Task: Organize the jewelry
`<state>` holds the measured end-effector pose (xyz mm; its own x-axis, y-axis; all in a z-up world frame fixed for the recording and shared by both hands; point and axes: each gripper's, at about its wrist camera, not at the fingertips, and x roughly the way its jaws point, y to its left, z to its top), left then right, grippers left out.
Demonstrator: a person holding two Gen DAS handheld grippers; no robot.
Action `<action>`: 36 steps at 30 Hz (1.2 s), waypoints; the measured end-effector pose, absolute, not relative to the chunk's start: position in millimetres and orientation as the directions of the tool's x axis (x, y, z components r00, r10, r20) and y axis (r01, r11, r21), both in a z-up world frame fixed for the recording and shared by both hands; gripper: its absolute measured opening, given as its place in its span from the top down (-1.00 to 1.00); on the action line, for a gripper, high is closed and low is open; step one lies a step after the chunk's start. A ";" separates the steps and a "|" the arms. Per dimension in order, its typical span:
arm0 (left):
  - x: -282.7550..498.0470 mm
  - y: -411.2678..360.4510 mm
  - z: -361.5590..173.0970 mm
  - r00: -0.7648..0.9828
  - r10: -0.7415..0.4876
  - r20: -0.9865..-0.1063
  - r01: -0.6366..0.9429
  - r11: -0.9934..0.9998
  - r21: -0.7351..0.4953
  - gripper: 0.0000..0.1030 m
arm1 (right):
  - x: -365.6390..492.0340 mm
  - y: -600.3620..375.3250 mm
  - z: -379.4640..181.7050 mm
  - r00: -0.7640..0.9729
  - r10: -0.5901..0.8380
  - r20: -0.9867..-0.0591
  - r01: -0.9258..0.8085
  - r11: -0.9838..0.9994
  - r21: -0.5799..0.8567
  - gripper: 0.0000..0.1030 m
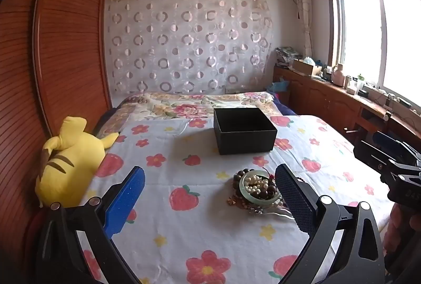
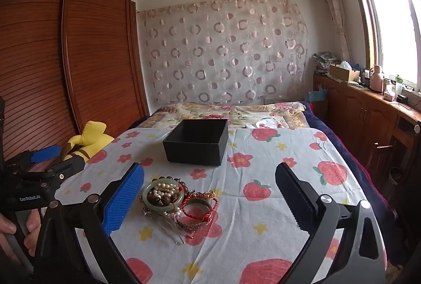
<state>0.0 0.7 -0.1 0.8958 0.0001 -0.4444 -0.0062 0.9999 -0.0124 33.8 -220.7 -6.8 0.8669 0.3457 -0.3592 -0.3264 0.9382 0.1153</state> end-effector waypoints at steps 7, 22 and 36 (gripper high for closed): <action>-0.1 0.0 0.0 0.897 0.000 -0.441 -0.005 1.000 -0.009 -0.86 | 34.9 -217.6 -8.4 0.864 0.346 -0.365 -0.329 0.938 0.111 -0.95; 5.4 -3.6 6.9 0.902 -0.002 -0.432 -0.005 1.000 -0.014 -0.86 | 33.2 -220.2 -6.6 0.867 0.345 -0.361 -0.326 0.939 0.114 -0.95; -1.3 -5.7 12.0 0.905 -0.003 -0.424 -0.003 1.000 -0.012 -0.86 | 34.2 -220.9 -7.7 0.867 0.343 -0.362 -0.325 0.939 0.114 -0.95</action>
